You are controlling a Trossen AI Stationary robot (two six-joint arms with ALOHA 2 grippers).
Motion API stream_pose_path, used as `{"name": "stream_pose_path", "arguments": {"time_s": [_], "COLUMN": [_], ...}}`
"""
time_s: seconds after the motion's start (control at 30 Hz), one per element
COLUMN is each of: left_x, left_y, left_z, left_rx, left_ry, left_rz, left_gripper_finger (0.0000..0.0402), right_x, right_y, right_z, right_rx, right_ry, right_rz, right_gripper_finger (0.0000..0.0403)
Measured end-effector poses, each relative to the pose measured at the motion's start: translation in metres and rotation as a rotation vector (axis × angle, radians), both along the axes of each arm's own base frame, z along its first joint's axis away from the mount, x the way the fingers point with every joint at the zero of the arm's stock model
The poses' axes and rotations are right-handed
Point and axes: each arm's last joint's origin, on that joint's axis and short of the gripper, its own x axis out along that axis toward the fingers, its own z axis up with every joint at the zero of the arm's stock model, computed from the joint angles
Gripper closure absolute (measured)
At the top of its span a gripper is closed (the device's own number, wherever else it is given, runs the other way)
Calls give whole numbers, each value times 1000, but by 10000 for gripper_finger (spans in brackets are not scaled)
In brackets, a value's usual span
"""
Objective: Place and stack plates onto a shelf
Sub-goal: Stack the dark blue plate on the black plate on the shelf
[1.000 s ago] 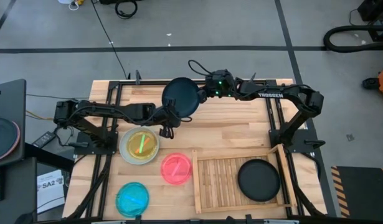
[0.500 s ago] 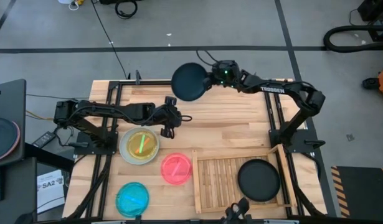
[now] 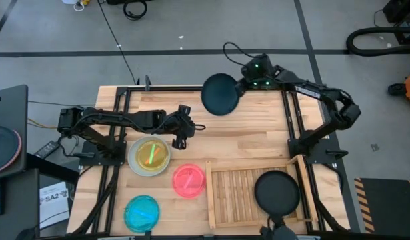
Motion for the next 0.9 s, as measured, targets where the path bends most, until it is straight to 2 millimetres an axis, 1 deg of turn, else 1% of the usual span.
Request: {"name": "stream_pose_path", "arguments": {"time_s": [0.13, 0.3, 0.43, 0.53, 0.67, 0.9], "left_x": [0, 0, 0, 0, 0, 0], "left_y": [0, 0, 0, 0, 0, 0], "left_z": [0, 0, 0, 0, 0, 0], "left_rx": [-3, -37, -51, -51, -51, -50], "left_ry": [-1, -18, -24, -22, -22, -21], "left_rz": [1, 36, 51, 52, 52, 52], "left_gripper_finger": [249, 249, 249, 249, 249, 249], "right_x": [-14, -28, -36, -36, -29, -28], "right_y": [25, 67, 102, 127, 158, 208], "right_z": [16, 29, 33, 36, 38, 30], "right_rx": [118, 210, 269, 304, 284, 242], "right_ry": [89, 241, 352, 400, 438, 584], "right_rz": [52, 168, 279, 348, 416, 597], "right_gripper_finger": [388, 388, 388, 388, 388, 388]}}
